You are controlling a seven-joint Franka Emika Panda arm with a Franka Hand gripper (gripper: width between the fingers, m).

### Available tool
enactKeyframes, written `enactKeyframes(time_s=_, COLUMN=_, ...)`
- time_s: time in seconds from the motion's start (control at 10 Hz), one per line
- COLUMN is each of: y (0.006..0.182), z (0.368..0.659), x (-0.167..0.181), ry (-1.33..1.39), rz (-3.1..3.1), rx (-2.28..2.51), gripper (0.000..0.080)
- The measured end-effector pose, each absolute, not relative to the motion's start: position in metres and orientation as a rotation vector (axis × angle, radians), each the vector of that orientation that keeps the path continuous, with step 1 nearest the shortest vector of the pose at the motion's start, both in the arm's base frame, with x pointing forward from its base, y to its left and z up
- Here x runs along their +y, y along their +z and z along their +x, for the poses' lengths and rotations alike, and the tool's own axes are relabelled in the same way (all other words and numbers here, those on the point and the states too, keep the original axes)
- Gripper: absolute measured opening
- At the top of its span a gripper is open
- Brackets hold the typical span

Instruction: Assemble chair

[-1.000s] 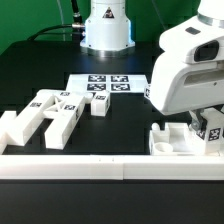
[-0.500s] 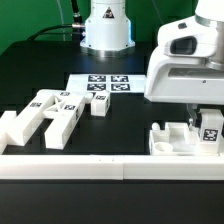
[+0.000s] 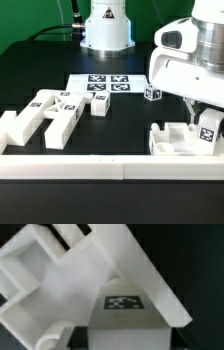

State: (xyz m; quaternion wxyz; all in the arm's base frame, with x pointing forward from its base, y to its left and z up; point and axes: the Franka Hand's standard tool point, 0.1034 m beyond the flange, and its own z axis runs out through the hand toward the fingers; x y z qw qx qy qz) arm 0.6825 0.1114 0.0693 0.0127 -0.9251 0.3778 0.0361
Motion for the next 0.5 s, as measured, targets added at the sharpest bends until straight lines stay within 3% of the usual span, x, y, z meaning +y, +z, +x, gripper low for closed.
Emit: enactKeyframes(time_s=0.5, y=0.0696, z=0.6831, x=0.1117, ry=0.108, rz=-2.688, rx=1.600, gripper=0.0290)
